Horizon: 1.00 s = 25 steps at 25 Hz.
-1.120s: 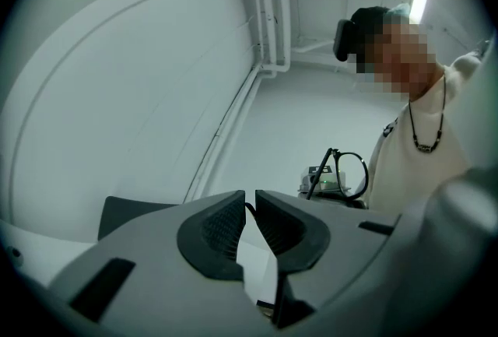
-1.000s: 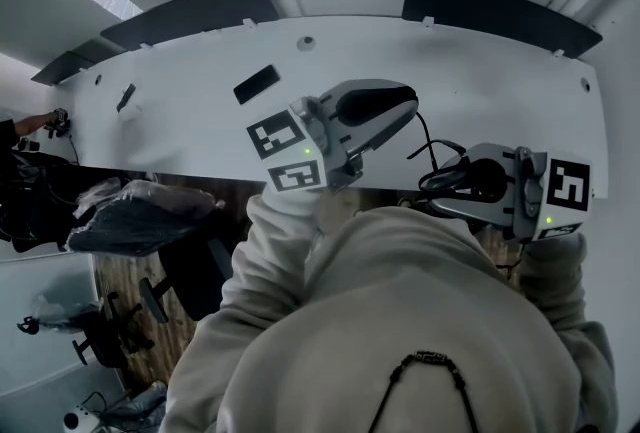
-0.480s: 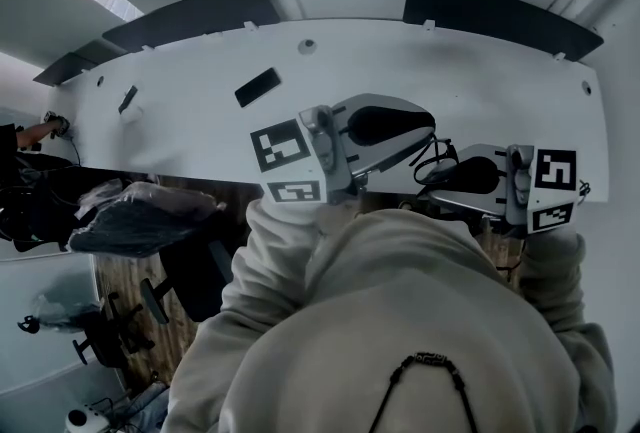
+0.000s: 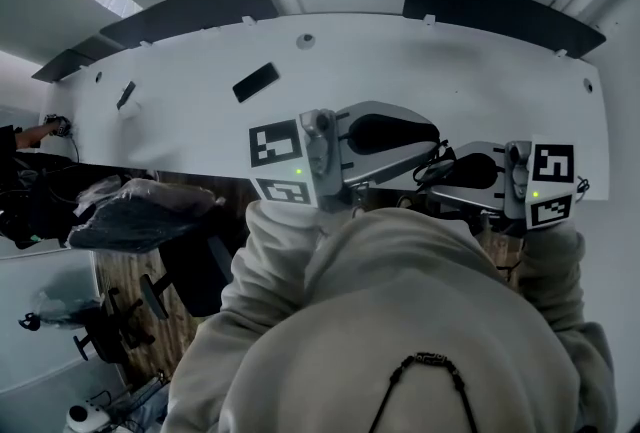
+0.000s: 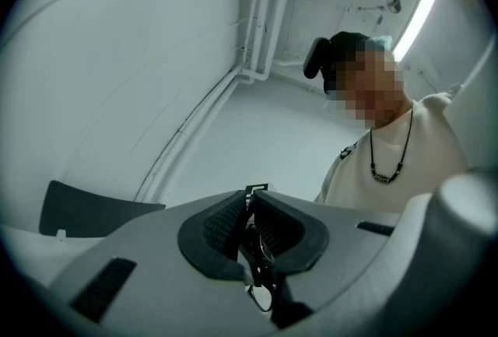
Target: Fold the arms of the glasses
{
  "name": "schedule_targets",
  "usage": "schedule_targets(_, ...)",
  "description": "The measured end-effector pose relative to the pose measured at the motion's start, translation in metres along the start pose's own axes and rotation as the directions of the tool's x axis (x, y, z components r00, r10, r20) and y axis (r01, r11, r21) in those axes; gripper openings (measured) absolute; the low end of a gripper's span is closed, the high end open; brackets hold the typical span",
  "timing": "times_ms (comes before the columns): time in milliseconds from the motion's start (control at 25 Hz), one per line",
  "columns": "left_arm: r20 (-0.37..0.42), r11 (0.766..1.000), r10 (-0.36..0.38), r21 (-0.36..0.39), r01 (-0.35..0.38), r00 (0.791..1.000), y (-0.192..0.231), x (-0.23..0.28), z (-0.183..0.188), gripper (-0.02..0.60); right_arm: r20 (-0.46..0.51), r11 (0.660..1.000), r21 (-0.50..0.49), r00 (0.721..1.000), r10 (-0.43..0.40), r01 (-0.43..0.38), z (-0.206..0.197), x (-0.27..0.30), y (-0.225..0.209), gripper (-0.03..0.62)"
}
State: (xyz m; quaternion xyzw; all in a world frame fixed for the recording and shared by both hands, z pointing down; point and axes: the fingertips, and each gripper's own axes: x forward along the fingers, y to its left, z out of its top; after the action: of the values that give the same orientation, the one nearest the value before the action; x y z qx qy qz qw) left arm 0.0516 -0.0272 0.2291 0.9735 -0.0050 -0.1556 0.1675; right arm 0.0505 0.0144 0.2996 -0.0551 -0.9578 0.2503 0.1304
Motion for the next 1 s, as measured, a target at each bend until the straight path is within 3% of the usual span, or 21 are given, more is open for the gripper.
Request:
schedule_targets(200,0.023,0.996,-0.067,-0.053,0.068,0.997,-0.007,0.005,0.002,0.028,0.002,1.0,-0.008,1.0,-0.006,0.006,0.0,-0.003,-0.001,0.06)
schedule_targets(640,0.026,0.998,-0.057,-0.038,0.058,0.998,0.003,0.017,0.0,0.028,-0.01,1.0,-0.023,1.0,-0.001,0.001,0.0,-0.018,-0.009,0.06)
schedule_targets(760,0.066,0.999,0.007,0.032,-0.009,0.998,0.012,0.014,0.006,0.03,-0.007,0.999,-0.045,1.0,0.0,0.0,0.002,-0.022,-0.013,0.06)
schedule_targets(840,0.11,0.993,0.064,0.092,-0.074,0.992,0.018,0.004,0.014,0.098,-0.022,0.998,-0.063,0.999,-0.024,0.022,-0.001,-0.027,-0.022,0.06)
schedule_targets(1000,0.142,0.965,0.197,0.147,-0.217,0.97,0.035,-0.024,0.021,0.132,-0.137,0.986,-0.1,0.979,-0.148,0.135,-0.028,-0.042,-0.072,0.06)
